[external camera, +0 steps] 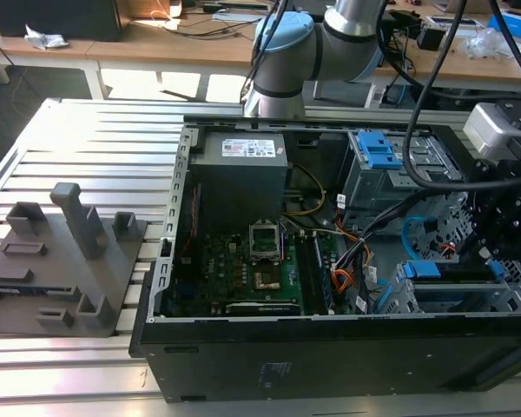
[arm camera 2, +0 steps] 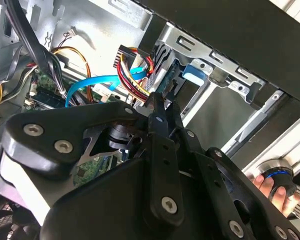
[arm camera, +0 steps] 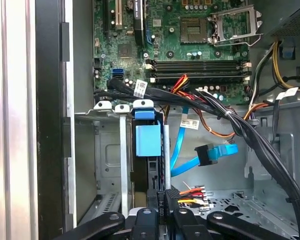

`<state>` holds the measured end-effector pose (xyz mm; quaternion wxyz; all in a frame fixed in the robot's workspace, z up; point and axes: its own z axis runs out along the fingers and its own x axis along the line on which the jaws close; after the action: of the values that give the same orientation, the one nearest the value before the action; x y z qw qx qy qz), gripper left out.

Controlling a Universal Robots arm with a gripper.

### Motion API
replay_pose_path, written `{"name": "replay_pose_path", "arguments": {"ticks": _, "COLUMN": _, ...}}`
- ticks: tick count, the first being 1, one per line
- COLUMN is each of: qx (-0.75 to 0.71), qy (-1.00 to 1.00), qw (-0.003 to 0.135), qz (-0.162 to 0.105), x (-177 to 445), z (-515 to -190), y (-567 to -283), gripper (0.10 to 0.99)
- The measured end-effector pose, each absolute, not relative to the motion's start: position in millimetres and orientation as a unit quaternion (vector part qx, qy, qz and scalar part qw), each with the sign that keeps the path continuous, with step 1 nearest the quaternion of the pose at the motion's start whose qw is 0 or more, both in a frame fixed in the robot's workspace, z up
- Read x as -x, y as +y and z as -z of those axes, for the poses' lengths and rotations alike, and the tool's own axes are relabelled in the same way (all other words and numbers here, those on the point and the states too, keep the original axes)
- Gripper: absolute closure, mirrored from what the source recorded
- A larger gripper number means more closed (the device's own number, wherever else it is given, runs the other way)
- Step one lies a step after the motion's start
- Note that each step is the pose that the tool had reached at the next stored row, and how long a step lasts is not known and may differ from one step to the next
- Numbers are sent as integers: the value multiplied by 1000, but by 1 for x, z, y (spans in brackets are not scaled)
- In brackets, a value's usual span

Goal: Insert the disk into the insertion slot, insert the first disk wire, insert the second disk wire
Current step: 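Insert the first disk wire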

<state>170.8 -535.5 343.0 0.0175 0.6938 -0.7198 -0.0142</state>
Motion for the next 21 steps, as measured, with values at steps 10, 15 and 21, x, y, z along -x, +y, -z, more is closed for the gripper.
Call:
{"name": "replay_pose_path", "arguments": {"ticks": 10, "qx": -694, "qy": -720, "qw": 18, "qz": 14, "x": -176, "z": -337, "y": -536, "gripper": 906}}
{"name": "replay_pose_path", "arguments": {"ticks": 15, "qx": -694, "qy": -720, "qw": 18, "qz": 14, "x": -177, "z": -334, "y": -537, "gripper": 906}}
{"name": "replay_pose_path", "arguments": {"ticks": 21, "qx": -694, "qy": -720, "qw": 18, "qz": 14, "x": -177, "z": -333, "y": -537, "gripper": 831}}
